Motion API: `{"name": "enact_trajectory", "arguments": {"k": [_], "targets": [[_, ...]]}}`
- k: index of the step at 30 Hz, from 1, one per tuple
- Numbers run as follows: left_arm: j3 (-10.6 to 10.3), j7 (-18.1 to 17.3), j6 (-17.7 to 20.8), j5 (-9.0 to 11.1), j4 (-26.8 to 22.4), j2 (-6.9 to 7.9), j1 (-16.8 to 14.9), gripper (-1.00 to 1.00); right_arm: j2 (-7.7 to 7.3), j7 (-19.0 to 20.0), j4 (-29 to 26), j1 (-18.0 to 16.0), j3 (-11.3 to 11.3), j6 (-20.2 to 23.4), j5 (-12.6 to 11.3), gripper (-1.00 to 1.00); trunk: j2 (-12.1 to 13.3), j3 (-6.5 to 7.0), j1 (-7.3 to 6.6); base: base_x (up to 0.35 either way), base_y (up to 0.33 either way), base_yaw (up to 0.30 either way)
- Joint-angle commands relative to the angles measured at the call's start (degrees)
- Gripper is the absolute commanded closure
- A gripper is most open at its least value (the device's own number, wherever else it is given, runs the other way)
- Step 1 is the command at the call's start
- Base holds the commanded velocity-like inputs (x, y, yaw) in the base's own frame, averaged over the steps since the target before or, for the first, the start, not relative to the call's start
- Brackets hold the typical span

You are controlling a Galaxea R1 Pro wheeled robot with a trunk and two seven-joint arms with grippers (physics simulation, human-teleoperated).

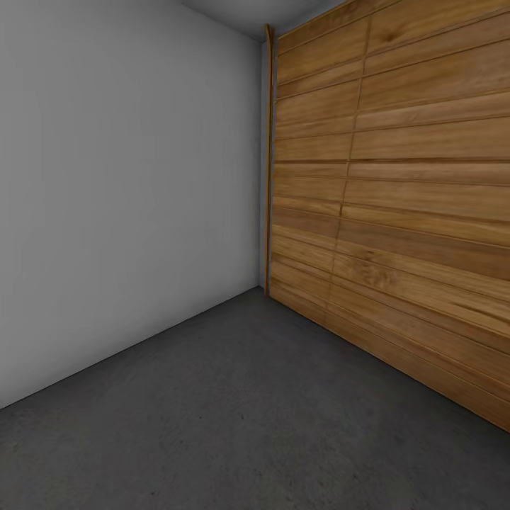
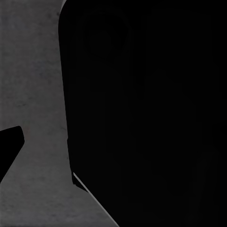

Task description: Move the two storage containers from the living room to the garage. In the garage, place one container on the floor and stack the other container on top of it (either order is fine).

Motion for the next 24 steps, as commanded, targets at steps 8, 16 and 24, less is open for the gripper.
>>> {"name": "enact_trajectory", "arguments": {"k": [8, 16, 24], "targets": [[-0.01, -0.01, 0.01, 0.0, -0.01, 0.0, -0.01, -1.0, 0.0, 0.02, 0.0, -0.01, 0.17, 0.01, 0.05, -1.0, -0.02, -0.03, 0.0, 0.0, 0.0, 0.0], [-0.01, -0.01, 0.01, 0.0, -0.01, 0.0, -0.01, -1.0, 0.0, 0.02, 0.0, -0.01, 0.17, 0.01, 0.05, -1.0, -0.02, -0.03, 0.0, 0.0, 0.0, 0.0], [-0.01, -0.01, 0.01, 0.0, -0.01, 0.0, -0.01, -1.0, 0.0, 0.02, 0.0, -0.01, 0.17, 0.01, 0.05, -1.0, -0.02, -0.03, 0.0, 0.0, 0.0, 0.0]]}}
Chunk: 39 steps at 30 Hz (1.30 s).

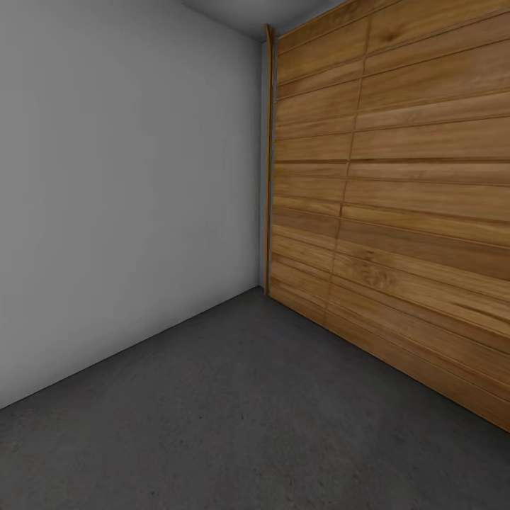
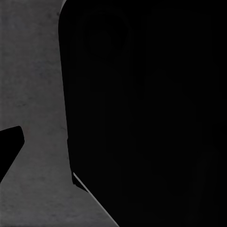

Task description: Move the two storage containers from the living room to the garage. In the garage, place one container on the floor and stack the other container on top of it (either order is fine).

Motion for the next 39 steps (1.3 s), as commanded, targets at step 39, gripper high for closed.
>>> {"name": "enact_trajectory", "arguments": {"k": [39], "targets": [[-0.01, -0.01, 0.01, 0.0, -0.01, 0.0, -0.01, -1.0, 0.0, 0.02, 0.0, -0.01, 0.17, 0.01, 0.05, -1.0, -0.02, -0.03, 0.0, 0.0, 0.0, 0.0]]}}
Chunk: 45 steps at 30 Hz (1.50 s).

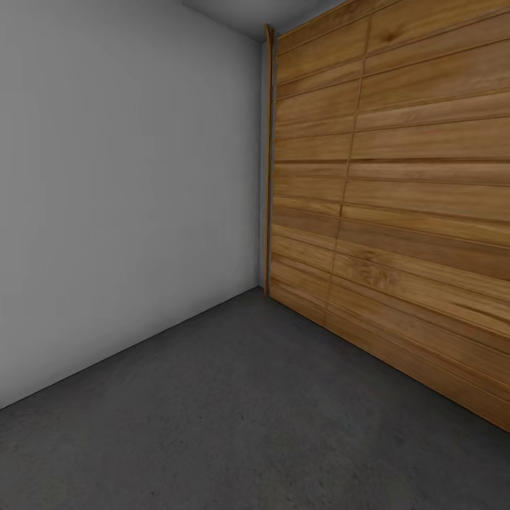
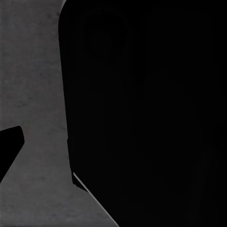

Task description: Move the two storage containers from the living room to the garage. In the garage, place one container on the floor and stack the other container on top of it (either order is fine).

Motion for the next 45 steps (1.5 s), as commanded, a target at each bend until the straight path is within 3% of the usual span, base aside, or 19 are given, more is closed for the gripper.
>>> {"name": "enact_trajectory", "arguments": {"k": [1, 45], "targets": [[-0.01, -0.01, 0.01, 0.0, -0.01, 0.0, -0.01, -1.0, 0.0, 0.02, 0.0, -0.01, 0.17, 0.01, 0.05, -1.0, -0.02, -0.03, 0.0, 0.0, 0.0, 0.0], [-0.01, -0.01, 0.01, 0.0, -0.01, 0.0, -0.01, -1.0, 0.0, 0.02, 0.0, -0.01, 0.17, 0.01, 0.05, -1.0, -0.02, -0.03, 0.0, 0.0, 0.0, 0.0]]}}
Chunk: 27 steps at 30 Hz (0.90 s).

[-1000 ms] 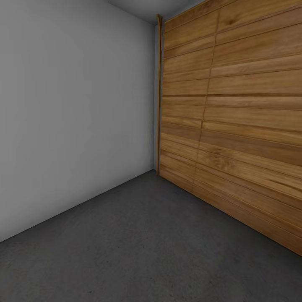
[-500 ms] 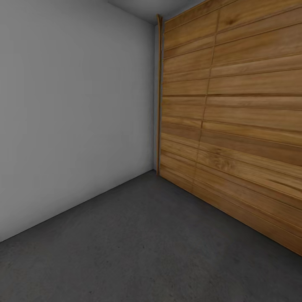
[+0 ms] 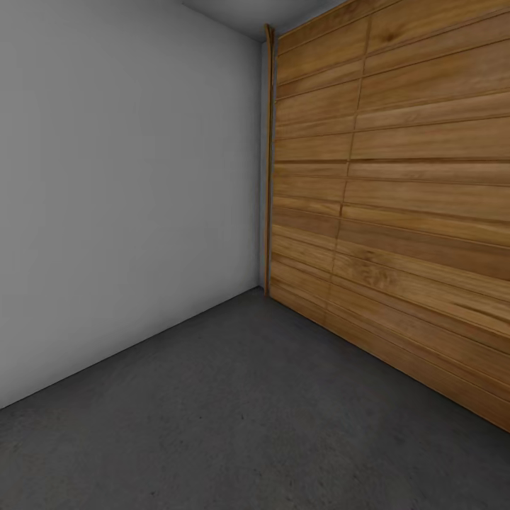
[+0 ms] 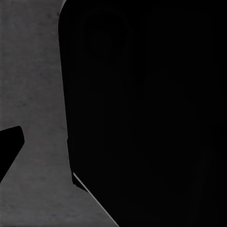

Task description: Move the two storage containers from the living room to the garage. In the garage, place one container on the floor and stack the other container on top of it (either order is fine).

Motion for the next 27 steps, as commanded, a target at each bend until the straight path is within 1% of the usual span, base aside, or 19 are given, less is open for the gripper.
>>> {"name": "enact_trajectory", "arguments": {"k": [1, 22, 23, 24, 25, 26, 27], "targets": [[-0.01, -0.01, 0.01, 0.0, -0.01, 0.0, -0.01, -1.0, 0.0, 0.02, 0.0, -0.01, 0.17, 0.01, 0.05, -1.0, -0.02, -0.03, 0.0, 0.0, 0.0, 0.0], [-0.01, -0.01, 0.01, 0.0, -0.01, 0.0, -0.01, -1.0, 0.0, 0.02, 0.0, -0.01, 0.17, 0.01, 0.05, -1.0, -0.02, -0.03, 0.0, 0.0, 0.0, 0.0], [0.1, 0.1, -0.22, 0.0, -0.17, 0.17, 0.06, -1.0, -0.34, -0.22, 0.0, -0.08, -20.03, -0.39, -0.48, -1.0, -0.02, -0.03, 0.0, 0.0, 0.0, 0.0], [0.1, 0.12, -0.42, 0.0, -0.5, 0.3, 0.04, -1.0, -0.31, -0.23, 0.0, -0.06, -15.22, -0.75, -0.44, -1.0, -0.02, -0.03, 0.0, 0.0, 0.0, 0.0], [0.11, 0.13, -0.49, 0.0, -0.61, 0.34, 0.03, -1.0, -0.3, -0.22, 0.0, -0.05, -13.5, -0.87, -0.43, -1.0, -0.02, -0.03, 0.0, 0.0, 0.0, 0.0], [0.1, 0.14, -0.6, 0.0, -0.78, 0.41, 0.01, -1.0, -0.29, -0.26, 0.0, -0.03, -11.05, -1.05, -0.42, -1.0, -0.02, -0.03, 0.0, 0.0, 0.0, 0.0], [0.12, 0.15, -0.64, 0.0, -0.84, 0.43, 0.01, -1.0, -0.29, -0.23, 0.0, -0.03, -10.18, -1.12, -0.42, -1.0, -0.02, -0.03, 0.0, 0.0, 0.0, 0.0]]}}
